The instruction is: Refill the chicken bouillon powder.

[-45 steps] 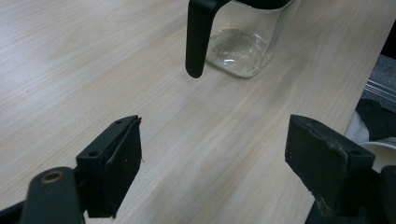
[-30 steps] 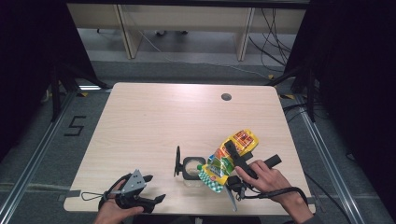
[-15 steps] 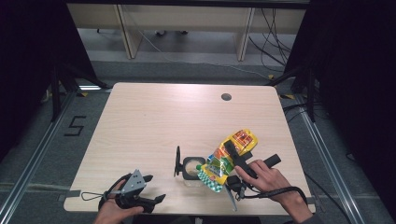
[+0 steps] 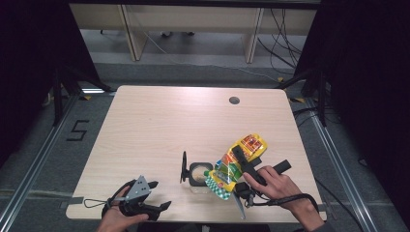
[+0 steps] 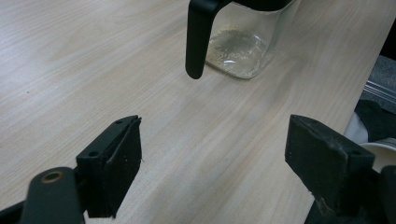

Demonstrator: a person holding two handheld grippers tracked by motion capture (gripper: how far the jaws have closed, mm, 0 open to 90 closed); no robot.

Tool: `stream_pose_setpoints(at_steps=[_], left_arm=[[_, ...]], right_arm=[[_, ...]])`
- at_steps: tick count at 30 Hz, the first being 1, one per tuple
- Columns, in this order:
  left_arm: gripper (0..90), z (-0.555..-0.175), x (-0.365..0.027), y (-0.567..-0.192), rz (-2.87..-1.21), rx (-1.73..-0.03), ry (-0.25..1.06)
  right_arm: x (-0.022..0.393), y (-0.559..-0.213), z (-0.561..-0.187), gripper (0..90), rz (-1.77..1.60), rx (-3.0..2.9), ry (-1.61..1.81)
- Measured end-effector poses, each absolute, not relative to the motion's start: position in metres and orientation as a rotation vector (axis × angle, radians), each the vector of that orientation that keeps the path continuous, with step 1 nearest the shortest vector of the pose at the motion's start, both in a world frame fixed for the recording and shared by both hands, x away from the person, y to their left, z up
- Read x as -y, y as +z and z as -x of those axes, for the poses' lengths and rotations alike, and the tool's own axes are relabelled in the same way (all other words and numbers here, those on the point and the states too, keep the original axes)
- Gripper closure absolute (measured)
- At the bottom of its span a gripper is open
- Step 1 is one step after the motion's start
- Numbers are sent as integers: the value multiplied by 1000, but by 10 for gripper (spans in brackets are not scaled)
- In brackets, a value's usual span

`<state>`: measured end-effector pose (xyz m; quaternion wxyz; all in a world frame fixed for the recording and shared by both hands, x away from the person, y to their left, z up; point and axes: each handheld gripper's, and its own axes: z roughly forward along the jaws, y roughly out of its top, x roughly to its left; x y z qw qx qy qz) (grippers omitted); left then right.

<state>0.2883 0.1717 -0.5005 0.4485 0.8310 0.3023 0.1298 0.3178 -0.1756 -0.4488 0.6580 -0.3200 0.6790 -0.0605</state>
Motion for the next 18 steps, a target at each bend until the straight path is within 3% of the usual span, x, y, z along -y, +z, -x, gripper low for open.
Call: stream_pose_setpoints(at_steps=[3,10,15,18], left_arm=[[184,-287,-171,-501,-2048,-775,305],[184,-287,-171,-501,-2048,-775,305],[184,-287,-171,-500,-2054,-777,305],[184,-288,-172,-499,-2065,-751,319]], right_arm=[[181,-455,-312,273,566,-1574,-126],[174,-450,-314,274,707,-1520,-156],[179,-456,-308,274,541,-1575,-143],[174,-452,-312,274,675,-1515,-143]])
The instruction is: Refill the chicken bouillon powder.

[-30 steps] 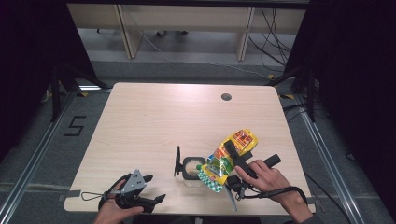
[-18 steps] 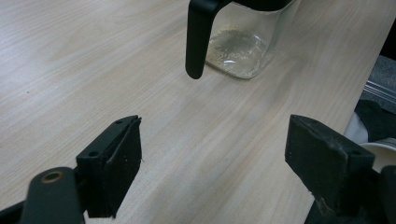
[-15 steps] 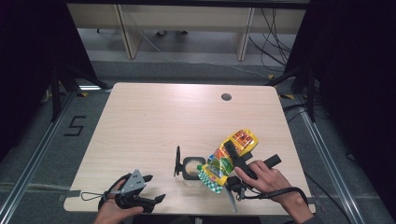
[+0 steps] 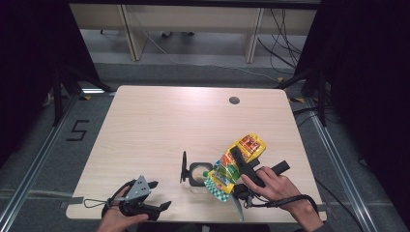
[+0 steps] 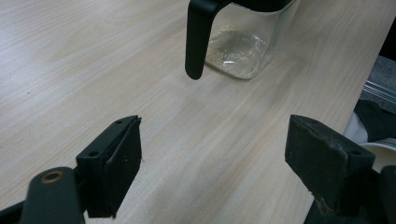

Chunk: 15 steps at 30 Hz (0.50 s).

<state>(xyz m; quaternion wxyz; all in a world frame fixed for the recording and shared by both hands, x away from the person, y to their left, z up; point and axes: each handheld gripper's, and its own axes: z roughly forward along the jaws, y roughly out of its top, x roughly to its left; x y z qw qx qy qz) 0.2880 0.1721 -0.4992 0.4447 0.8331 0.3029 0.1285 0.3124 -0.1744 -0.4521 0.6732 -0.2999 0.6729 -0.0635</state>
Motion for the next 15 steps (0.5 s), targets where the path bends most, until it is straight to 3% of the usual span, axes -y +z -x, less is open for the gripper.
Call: stream_pose_setpoints(at_steps=[12,15], left_arm=[[184,-287,-171,-500,-2050,-771,306],[184,-287,-171,-500,-2058,-766,314]], right_arm=[[171,-448,-313,289,740,-1496,-170],[179,-454,-309,289,557,-1539,-150]])
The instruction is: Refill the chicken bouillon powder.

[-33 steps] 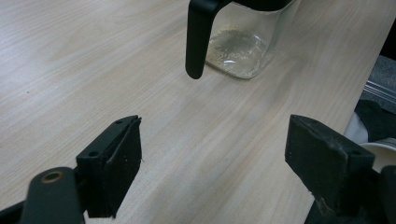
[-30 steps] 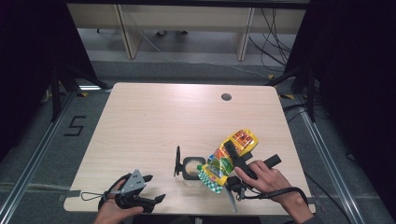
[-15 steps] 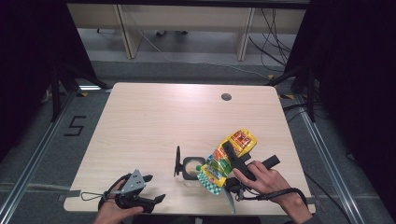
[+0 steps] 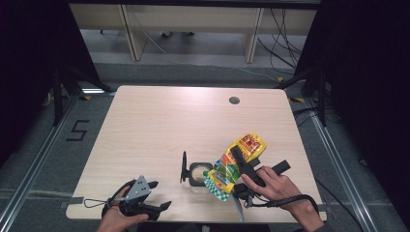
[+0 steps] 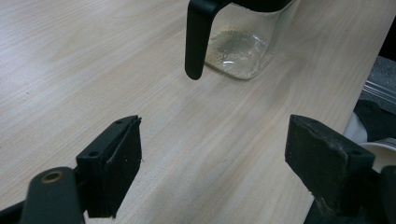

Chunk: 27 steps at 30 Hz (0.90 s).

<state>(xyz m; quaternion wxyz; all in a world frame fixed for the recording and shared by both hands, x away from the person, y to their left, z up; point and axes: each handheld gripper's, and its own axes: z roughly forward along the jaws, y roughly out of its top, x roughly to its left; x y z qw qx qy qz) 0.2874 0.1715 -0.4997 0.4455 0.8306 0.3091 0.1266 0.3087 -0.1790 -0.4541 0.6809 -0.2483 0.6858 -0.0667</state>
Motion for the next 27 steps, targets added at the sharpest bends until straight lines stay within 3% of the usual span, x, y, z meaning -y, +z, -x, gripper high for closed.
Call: stream_pose_setpoints(at_steps=[18,19,20,24,27], left_arm=[[184,-287,-171,-500,-2055,-772,302],[184,-287,-171,-500,-2054,-773,302],[184,-287,-171,-500,-2057,-767,308],[184,-287,-171,-499,-2060,-767,310],[184,-287,-171,-499,-2057,-769,310]], right_arm=[[168,-449,-314,292,762,-1489,-165],[183,-469,-302,292,302,-1601,-75],[185,-467,-299,293,284,-1581,-117],[172,-449,-313,293,686,-1526,-160],[168,-446,-314,293,758,-1514,-173]])
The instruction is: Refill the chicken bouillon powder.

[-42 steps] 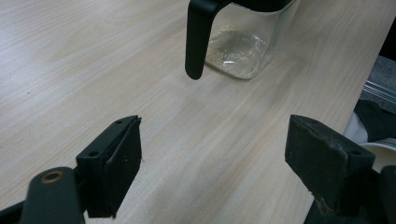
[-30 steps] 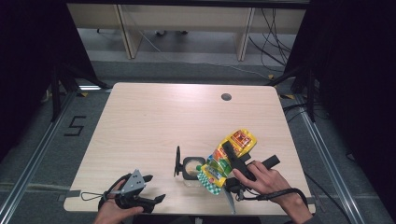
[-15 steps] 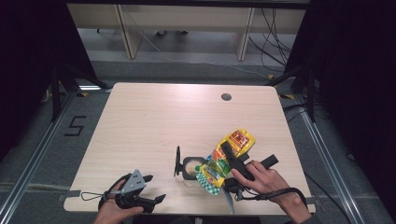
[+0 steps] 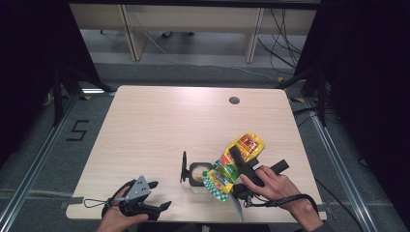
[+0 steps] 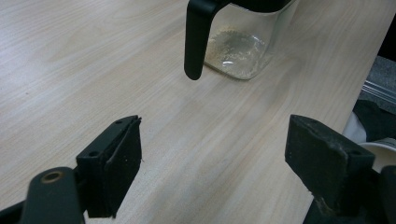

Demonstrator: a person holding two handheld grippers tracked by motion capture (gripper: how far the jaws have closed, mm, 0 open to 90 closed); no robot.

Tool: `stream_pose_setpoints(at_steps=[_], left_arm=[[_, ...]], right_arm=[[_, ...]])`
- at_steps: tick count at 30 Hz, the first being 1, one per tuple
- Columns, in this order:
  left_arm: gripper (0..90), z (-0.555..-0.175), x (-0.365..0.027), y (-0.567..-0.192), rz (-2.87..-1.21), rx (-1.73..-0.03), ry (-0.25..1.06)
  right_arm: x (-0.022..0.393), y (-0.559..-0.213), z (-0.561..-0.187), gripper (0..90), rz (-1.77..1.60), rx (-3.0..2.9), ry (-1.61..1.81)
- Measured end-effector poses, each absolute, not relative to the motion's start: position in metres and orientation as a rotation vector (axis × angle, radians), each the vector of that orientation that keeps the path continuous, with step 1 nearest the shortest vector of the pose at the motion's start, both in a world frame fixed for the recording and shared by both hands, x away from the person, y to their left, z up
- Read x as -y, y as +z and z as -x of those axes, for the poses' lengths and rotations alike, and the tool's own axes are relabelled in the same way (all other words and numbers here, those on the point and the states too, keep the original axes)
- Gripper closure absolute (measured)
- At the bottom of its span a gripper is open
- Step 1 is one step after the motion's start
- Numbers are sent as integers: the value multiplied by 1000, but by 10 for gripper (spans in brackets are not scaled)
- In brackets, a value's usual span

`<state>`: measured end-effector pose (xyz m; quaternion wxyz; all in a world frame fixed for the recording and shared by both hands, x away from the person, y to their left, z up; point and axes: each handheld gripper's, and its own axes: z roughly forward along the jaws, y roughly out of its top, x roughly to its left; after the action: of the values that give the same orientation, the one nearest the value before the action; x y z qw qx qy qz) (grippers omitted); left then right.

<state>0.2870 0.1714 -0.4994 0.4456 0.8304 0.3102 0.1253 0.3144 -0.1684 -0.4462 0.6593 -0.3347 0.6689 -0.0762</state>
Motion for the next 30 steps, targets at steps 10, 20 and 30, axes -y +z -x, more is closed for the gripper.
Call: stream_pose_setpoints(at_steps=[10,20,30], left_arm=[[184,-288,-171,-499,-2053,-750,318],[184,-288,-171,-499,-2056,-742,322],[184,-286,-169,-500,-2035,-773,303]], right_arm=[[171,-452,-310,293,657,-1507,-168],[167,-450,-312,293,728,-1488,-177],[163,-448,-314,310,800,-1477,-183]])
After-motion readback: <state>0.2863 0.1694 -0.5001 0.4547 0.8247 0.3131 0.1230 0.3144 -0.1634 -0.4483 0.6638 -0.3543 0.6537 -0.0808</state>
